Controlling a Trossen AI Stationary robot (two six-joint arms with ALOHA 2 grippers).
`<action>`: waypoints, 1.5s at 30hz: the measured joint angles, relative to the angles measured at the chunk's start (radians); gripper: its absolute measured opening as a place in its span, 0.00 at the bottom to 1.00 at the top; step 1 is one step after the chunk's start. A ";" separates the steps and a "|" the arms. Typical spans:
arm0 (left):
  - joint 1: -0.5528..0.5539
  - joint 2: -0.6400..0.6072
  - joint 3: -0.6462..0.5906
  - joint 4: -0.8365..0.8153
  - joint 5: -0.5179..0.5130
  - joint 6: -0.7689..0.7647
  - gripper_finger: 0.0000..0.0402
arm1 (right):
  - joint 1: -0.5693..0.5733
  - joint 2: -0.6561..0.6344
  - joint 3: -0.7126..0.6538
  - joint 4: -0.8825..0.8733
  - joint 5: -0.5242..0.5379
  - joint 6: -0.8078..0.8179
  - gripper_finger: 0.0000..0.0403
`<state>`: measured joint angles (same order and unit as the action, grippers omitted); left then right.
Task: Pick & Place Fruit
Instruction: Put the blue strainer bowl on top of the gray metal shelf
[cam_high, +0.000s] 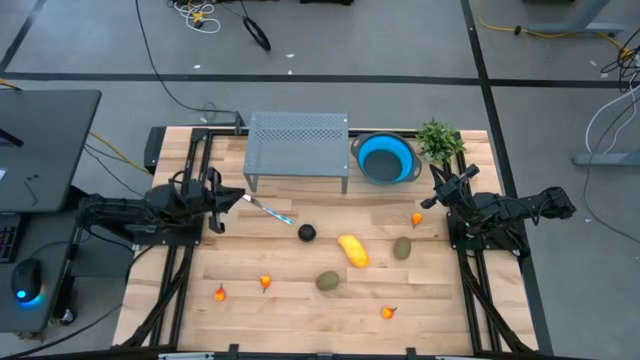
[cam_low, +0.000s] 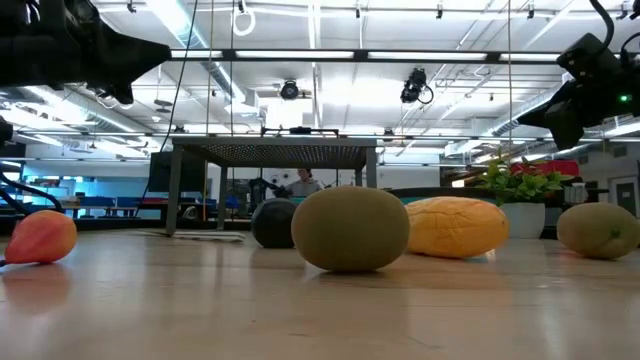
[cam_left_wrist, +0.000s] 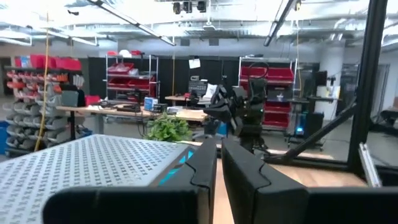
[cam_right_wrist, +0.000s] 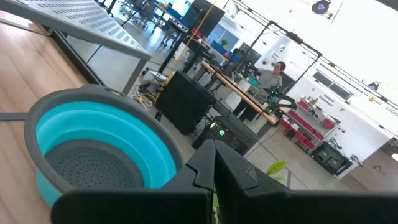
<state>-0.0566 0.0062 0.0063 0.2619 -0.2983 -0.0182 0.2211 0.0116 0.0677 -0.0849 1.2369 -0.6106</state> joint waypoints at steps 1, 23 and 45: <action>0.000 0.000 0.000 0.000 0.001 -0.008 0.08 | 0.000 0.000 0.000 0.000 0.000 0.000 0.02; 0.000 0.000 0.000 -0.001 -0.003 -0.074 0.08 | 0.000 0.000 0.000 0.068 -0.143 0.169 0.02; 0.000 0.000 0.000 -0.001 -0.272 -0.134 0.08 | 0.000 0.000 0.000 0.068 -0.430 0.407 0.02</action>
<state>-0.0563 0.0063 0.0063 0.2611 -0.5704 -0.1526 0.2213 0.0116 0.0677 -0.0165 0.8067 -0.2031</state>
